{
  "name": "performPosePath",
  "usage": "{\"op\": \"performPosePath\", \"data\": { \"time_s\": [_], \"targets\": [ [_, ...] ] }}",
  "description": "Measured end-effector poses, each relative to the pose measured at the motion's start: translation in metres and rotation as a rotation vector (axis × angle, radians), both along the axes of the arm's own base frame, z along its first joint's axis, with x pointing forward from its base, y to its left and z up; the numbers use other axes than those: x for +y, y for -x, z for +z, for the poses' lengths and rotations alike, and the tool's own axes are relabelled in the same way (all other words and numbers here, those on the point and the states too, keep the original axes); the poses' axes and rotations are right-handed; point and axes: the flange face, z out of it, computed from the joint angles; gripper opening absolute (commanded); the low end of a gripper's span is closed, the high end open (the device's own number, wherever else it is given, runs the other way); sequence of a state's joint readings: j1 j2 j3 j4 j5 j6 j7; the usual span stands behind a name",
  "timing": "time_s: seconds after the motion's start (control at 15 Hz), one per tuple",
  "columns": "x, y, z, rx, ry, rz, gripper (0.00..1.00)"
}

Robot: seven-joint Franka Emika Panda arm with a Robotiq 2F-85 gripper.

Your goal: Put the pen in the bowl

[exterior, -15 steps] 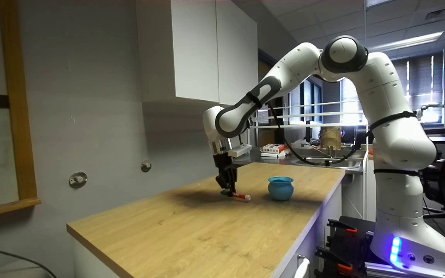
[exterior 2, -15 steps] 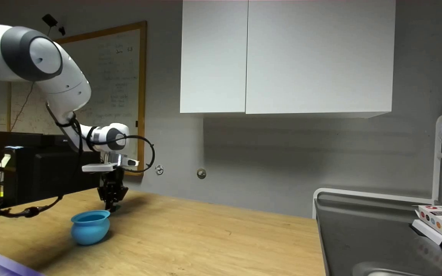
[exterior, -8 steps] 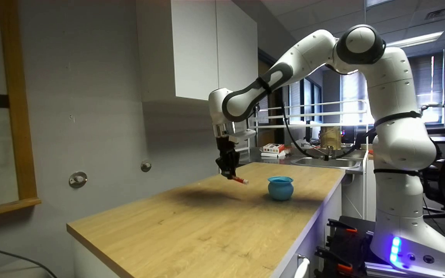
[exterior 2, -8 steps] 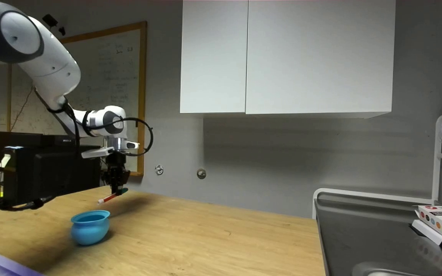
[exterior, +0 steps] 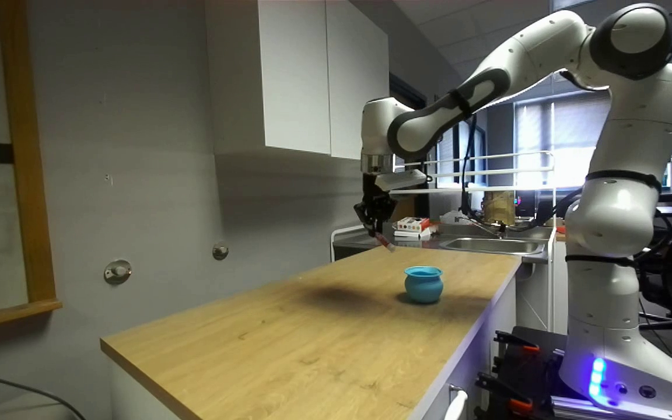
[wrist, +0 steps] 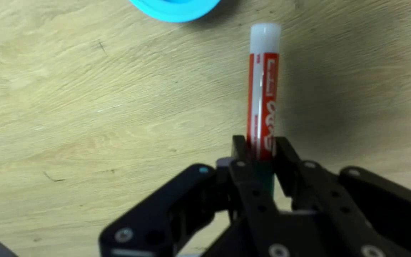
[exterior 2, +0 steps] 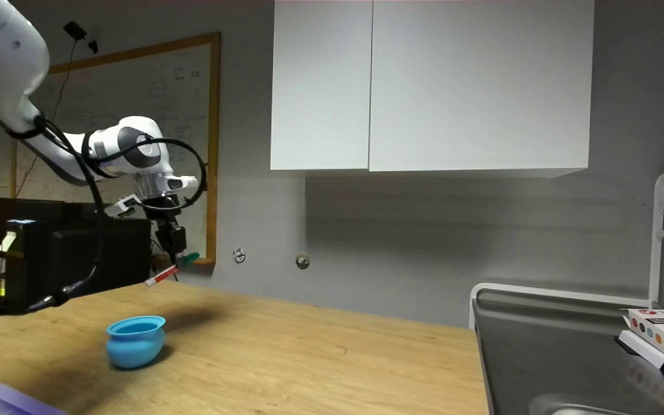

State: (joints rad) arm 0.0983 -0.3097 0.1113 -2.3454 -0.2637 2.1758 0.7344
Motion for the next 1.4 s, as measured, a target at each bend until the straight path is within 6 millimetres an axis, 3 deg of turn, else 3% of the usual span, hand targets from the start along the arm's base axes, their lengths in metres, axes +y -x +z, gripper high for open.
{"op": "performPosePath", "data": {
  "time_s": [0.2,0.4,0.73,0.93,1.4],
  "targets": [
    [-0.002,0.037,0.004,-0.097,0.037,-0.117,0.08],
    [0.011,0.067,-0.001,-0.164,0.064,-0.217,0.08],
    [0.029,0.095,-0.019,-0.216,0.084,-0.326,0.08],
    [0.018,0.1,-0.029,-0.222,0.103,-0.393,0.08],
    [-0.03,0.103,-0.037,-0.219,0.186,-0.527,0.07]
  ]
}}
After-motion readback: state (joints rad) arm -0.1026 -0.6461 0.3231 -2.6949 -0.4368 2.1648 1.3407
